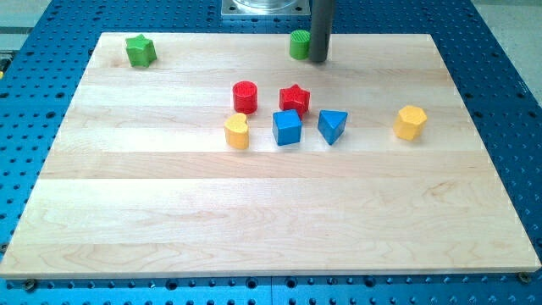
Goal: Move the green circle into the green star
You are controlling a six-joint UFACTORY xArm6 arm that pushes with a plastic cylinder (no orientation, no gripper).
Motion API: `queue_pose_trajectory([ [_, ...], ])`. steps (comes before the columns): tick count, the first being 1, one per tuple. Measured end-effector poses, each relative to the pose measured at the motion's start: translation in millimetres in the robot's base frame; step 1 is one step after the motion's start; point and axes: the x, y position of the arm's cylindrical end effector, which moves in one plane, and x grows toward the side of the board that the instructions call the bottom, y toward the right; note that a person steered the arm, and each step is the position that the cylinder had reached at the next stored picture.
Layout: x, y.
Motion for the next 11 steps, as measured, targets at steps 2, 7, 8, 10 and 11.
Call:
queue_pose_trajectory([
  [2, -13, -80],
  [7, 24, -259],
  [8, 26, -233],
  [10, 48, -247],
  [11, 63, -247],
])
